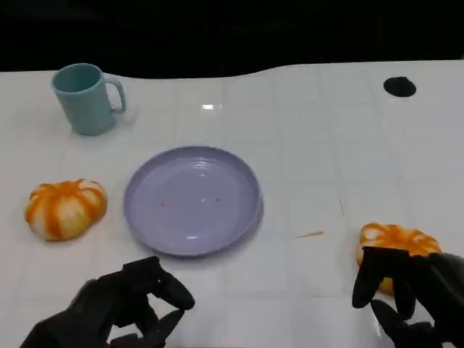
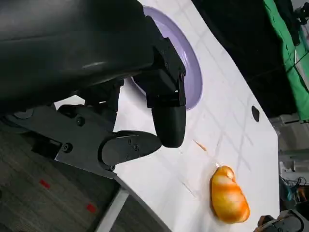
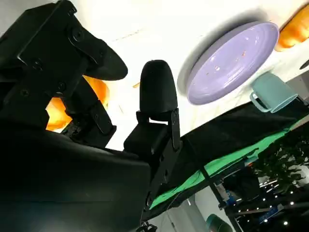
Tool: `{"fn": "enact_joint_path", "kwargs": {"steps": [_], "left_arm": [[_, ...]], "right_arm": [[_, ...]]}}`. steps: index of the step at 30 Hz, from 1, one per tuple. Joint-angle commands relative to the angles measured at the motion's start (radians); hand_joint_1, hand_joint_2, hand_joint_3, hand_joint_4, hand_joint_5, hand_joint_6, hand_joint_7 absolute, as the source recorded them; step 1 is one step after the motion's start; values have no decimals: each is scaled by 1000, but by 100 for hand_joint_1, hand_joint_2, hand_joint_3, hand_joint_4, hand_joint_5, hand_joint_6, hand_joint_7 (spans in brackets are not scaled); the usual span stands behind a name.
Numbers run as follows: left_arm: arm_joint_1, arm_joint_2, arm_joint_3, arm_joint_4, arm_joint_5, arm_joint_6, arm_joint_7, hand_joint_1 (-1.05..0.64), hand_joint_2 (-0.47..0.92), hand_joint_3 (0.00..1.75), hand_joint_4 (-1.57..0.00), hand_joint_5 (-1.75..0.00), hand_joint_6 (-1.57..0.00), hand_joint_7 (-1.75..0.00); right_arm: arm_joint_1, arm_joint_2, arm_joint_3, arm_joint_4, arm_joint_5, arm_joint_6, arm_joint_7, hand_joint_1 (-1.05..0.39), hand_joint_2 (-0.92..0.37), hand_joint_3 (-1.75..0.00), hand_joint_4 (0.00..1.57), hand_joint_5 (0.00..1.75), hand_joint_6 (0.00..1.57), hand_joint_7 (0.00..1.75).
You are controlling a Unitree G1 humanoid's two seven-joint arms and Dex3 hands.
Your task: Grasp the bread from the table and place it into the plate.
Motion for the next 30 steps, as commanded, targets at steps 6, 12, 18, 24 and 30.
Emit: {"fn": "enact_joint_path", "kwargs": {"steps": [6,12,18,24,30], "left_arm": [[6,15,8,-2,-3,-2,-12,-24,81,62,-62,-175,-64,-124],[7,11,10,-1,-15,-5,-16,-23,82,62,-62,-175,-64,-125],[6,10,8,0,-11,1,-14,-23,81,62,-61,-175,-64,-125],[4,10,3,-1,-4,3,-12,-24,81,62,-63,-175,-64,-125],[4,8,1,-5,-4,6,-11,-23,81,61,-62,-175,-64,-125]], "right_arm": [[5,-4,-39,-102,3,100,24,-3,-30,-107,83,151,92,82],[8,-32,-41,-176,-97,165,42,-17,-39,-79,83,117,97,49],[10,-75,-45,-258,-188,237,109,-28,-63,-36,67,66,88,11],[9,-123,-42,-343,-275,306,221,-38,-79,-8,49,26,67,0],[6,-125,-19,-382,-363,363,295,-45,-79,-2,30,15,43,0]]}}
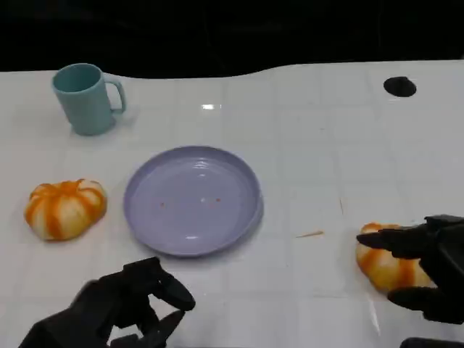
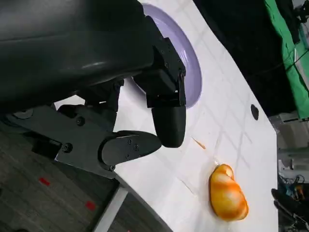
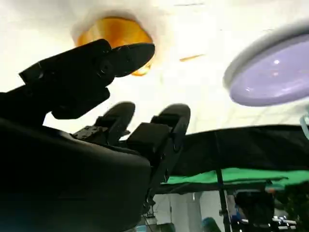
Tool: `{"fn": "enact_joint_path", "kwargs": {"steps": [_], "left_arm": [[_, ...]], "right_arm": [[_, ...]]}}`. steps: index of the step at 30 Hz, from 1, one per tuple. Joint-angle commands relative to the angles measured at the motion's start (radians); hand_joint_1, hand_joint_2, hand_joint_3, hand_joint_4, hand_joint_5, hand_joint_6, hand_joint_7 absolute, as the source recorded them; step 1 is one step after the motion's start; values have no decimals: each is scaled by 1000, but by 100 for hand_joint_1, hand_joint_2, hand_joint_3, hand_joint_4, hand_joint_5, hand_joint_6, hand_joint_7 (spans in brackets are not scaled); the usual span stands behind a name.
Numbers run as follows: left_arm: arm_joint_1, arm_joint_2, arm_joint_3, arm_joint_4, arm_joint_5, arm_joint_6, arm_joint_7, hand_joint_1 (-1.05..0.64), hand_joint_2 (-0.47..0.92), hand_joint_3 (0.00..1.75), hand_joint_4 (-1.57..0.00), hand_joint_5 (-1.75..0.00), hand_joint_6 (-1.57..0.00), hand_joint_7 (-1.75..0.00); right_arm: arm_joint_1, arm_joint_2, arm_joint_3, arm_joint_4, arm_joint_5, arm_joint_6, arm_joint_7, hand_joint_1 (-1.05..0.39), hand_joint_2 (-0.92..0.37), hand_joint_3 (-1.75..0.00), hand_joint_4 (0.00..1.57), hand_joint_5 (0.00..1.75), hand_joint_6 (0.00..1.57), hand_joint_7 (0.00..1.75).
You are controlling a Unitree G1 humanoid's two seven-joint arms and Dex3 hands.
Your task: Grasp the bread from the table and place it into the plate.
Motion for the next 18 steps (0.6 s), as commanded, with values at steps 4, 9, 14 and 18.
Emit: {"fn": "enact_joint_path", "kwargs": {"steps": [4,9,14,18], "left_arm": [[5,8,-1,-6,6,6,-1,-23,82,62,-63,-175,-64,-124],[7,10,-4,-21,22,22,3,-24,81,62,-64,-174,-65,-124],[8,6,-2,-19,17,16,0,-24,81,64,-62,-175,-65,-124],[10,7,-2,-21,20,13,0,-25,81,64,-64,-175,-65,-124]], "right_arm": [[-12,-8,29,-9,-98,59,63,-46,-79,-1,24,12,34,0],[-46,-12,56,47,-119,72,80,-48,-81,-1,25,13,32,0],[-100,-22,85,130,-151,89,101,-51,-84,-1,27,14,32,1],[-146,-25,108,213,-163,96,99,-53,-86,-1,27,13,33,1]]}}
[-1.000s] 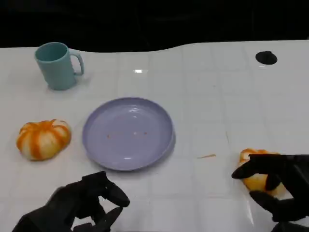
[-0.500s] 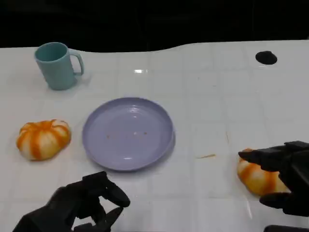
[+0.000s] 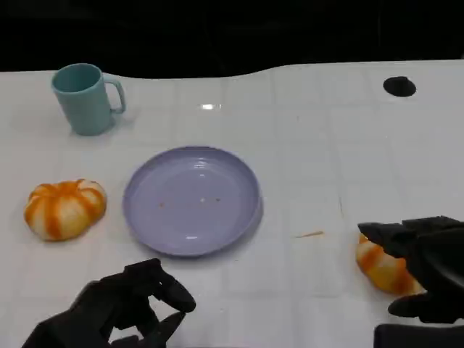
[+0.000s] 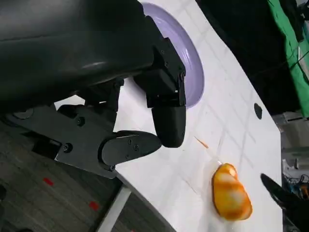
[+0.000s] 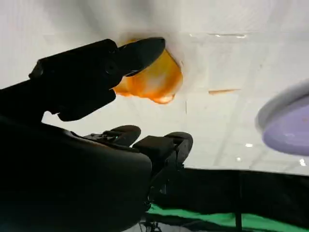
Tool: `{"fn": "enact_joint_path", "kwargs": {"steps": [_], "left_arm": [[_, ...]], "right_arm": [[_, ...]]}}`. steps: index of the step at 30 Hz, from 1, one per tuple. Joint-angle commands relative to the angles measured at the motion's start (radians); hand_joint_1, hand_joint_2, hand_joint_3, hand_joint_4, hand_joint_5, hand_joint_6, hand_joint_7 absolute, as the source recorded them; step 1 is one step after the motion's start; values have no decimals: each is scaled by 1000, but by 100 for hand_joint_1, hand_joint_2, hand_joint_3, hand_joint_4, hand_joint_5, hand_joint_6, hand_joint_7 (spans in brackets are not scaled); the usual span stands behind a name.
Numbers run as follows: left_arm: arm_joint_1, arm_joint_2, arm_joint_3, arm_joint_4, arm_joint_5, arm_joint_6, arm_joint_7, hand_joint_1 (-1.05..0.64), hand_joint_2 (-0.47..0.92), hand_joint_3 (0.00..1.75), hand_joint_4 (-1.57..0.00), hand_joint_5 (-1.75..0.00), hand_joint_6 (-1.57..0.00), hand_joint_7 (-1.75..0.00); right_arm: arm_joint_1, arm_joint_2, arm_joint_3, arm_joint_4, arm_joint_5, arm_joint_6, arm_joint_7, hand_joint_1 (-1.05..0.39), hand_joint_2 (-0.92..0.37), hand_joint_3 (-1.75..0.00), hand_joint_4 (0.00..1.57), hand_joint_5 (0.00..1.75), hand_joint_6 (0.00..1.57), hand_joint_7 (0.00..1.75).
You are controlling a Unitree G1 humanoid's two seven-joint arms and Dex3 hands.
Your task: Grasp the bread from the table and place it into the plate.
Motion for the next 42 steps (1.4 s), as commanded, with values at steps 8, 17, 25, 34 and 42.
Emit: {"fn": "enact_joint_path", "kwargs": {"steps": [8,17,25,34,42], "left_arm": [[15,9,0,-20,4,-4,-1,-27,80,65,-62,-175,-65,-124],[22,7,1,-38,0,9,-1,-28,80,64,-62,-175,-65,-124],[26,6,-4,-56,5,24,1,-27,81,64,-63,-175,-64,-125],[19,4,-11,-59,19,28,9,-24,81,64,-62,-175,-64,-125],[18,-5,-8,-71,7,46,4,-23,81,64,-61,-175,-63,-124]], "right_arm": [[-142,1,65,255,2,38,-32,-56,-91,-2,28,11,36,1],[-242,41,105,458,62,77,-82,-57,-92,-11,27,8,34,0],[-274,73,107,539,147,94,-143,-54,-92,-21,34,10,47,5],[-238,109,13,631,326,-230,-571,-6,-50,-99,86,163,107,77],[-237,100,11,632,357,-315,-611,-6,-38,-114,86,175,83,136]]}}
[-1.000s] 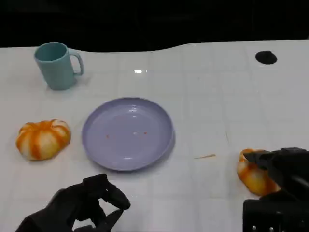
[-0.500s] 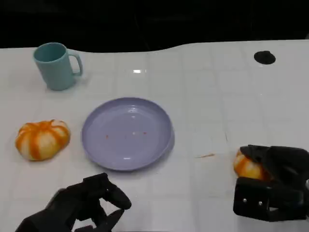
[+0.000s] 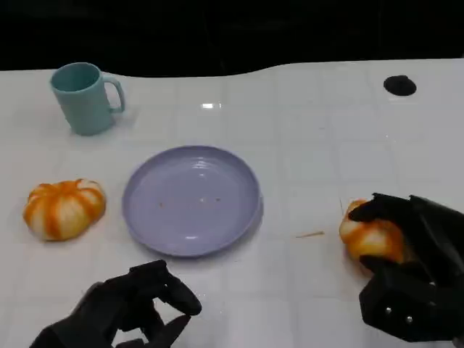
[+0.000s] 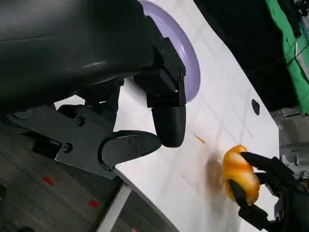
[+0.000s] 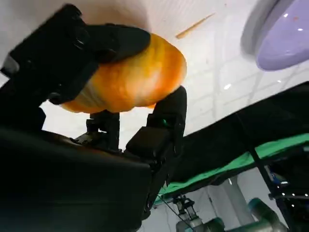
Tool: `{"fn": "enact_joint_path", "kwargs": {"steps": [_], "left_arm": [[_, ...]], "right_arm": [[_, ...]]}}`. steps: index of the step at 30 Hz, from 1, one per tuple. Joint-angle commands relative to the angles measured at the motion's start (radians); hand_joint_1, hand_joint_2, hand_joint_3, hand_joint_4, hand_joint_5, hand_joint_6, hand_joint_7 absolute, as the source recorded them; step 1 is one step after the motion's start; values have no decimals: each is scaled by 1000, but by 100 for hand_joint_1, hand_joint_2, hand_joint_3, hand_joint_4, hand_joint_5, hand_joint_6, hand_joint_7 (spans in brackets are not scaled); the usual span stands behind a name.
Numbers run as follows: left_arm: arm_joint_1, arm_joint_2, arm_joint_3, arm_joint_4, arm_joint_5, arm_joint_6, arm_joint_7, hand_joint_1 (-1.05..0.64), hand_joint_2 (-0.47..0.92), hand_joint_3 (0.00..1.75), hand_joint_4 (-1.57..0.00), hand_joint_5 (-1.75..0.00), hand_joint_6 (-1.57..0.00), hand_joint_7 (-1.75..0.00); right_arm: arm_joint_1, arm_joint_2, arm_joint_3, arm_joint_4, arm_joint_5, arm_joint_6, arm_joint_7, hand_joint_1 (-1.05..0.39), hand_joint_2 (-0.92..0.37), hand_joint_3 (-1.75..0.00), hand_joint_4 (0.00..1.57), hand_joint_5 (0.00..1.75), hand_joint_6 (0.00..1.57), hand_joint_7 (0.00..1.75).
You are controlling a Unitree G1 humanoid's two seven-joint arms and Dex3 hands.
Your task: Grasp the bread from the table and place it into the plate.
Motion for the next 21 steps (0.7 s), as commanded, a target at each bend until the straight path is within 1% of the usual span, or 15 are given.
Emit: {"fn": "enact_joint_path", "kwargs": {"steps": [1,4,5,7,9,12,15,17,18,19,21], "left_arm": [[-2,-1,7,-13,-8,19,3,-23,81,64,-61,-175,-63,-124],[-5,0,6,-9,-4,13,3,-22,82,64,-62,-175,-63,-124],[-6,0,6,-8,-4,12,2,-22,82,64,-62,-175,-63,-125],[-8,1,6,-6,-3,11,1,-21,82,64,-61,-175,-62,-125],[-9,1,6,-4,-4,16,2,-21,82,64,-63,-175,-63,-125],[-6,3,5,-4,2,13,3,-21,82,64,-64,-175,-63,-125],[-3,7,4,-4,10,1,3,-21,81,64,-64,-175,-63,-125],[0,6,7,-8,3,8,0,-21,81,64,-63,-175,-63,-125],[1,5,8,-9,0,9,-1,-21,81,64,-63,-175,-63,-125],[2,4,9,-10,-1,10,-1,-21,81,64,-62,-175,-63,-125],[3,3,8,-7,0,8,0,-21,81,64,-62,-175,-63,-125]], "right_arm": [[8,-15,-17,-7,20,-28,-21,-6,-38,-114,86,175,82,138],[8,-5,-20,-26,39,-45,-20,-4,-33,-123,88,175,81,143],[5,-5,-16,-29,38,-65,-30,-4,-33,-125,88,175,80,144],[-1,-6,-10,-28,35,-103,-49,-2,-31,-127,89,175,81,143],[-6,1,-5,-30,36,-127,-57,-4,-28,-131,90,175,83,139],[-5,17,2,-56,38,-126,-42,-8,-27,-135,90,175,84,139],[-5,39,16,-84,53,-130,-18,-8,-24,-141,92,175,82,149],[-12,54,31,-87,50,-139,-17,-6,-25,-142,93,175,81,150],[-17,61,40,-87,47,-140,-12,-6,-27,-139,93,175,81,151],[-21,65,45,-87,46,-141,-9,-8,-30,-132,93,175,80,149],[-39,84,61,-72,49,-151,-9,-8,-32,-128,94,175,81,145]]}}
